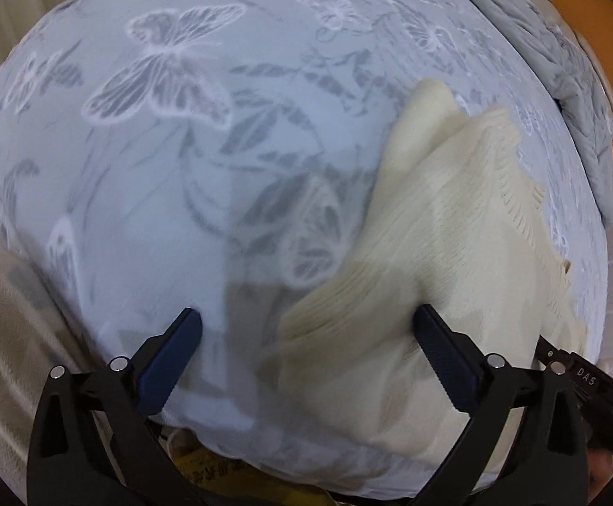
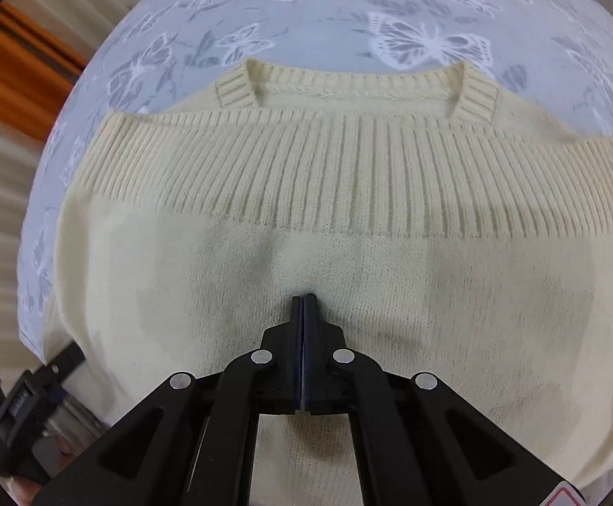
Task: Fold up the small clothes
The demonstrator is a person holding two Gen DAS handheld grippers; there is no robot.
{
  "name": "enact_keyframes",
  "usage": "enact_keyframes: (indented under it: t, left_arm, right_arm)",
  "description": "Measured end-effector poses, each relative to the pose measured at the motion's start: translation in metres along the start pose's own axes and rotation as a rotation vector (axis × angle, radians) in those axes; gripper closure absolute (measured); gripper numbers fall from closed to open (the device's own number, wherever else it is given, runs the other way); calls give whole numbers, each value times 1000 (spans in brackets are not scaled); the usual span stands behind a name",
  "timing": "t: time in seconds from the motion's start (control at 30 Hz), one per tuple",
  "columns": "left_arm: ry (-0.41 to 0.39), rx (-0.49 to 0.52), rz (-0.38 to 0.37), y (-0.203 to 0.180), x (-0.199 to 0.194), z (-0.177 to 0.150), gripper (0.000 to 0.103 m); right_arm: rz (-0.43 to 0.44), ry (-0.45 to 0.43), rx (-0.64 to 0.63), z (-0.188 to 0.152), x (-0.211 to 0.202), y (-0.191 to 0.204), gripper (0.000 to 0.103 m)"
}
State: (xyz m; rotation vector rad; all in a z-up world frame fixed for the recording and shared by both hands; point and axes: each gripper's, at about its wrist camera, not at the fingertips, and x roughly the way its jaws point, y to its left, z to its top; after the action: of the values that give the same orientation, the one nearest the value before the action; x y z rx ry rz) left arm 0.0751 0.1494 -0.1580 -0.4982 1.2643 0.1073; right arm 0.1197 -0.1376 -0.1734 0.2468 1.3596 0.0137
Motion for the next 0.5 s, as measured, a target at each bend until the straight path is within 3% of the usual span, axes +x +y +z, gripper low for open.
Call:
enact_keyframes:
  t: [0.03,0.07,0.1,0.17,0.2,0.33,0.4,0.5]
  left_arm:
    - [-4,17,-15,-4,0,1,26]
    - [-1,38,-46,-8,-3,2,54]
    - [20,66,-87,-16,-5,4,70]
    - [4,110,-61,-29,-17,4,82]
    - [-16,145,-79,-40,-30,3,87]
    - [-122,343,-157,-107,-86,-12,90]
    - [-157,454,-212,-147,-110,-29,90]
    - [-133,605,-278,-205,-117,-64,91]
  right_arm:
    - [-7,-4,-13,0,1,2,103]
    - [-7,-9,-18,-2,0,2,103]
    - [-4,-15,-19,-2,0,2,103]
    - [29,-32,-5,-4,0,-4,103]
    - [56,-41,11,-5,-1,-9,103]
    - [202,-104,137,-17,-29,-38,103]
    - [207,-173,154,-33,-55,-52,89]
    - [187,-246,170,-63,-92,-86,89]
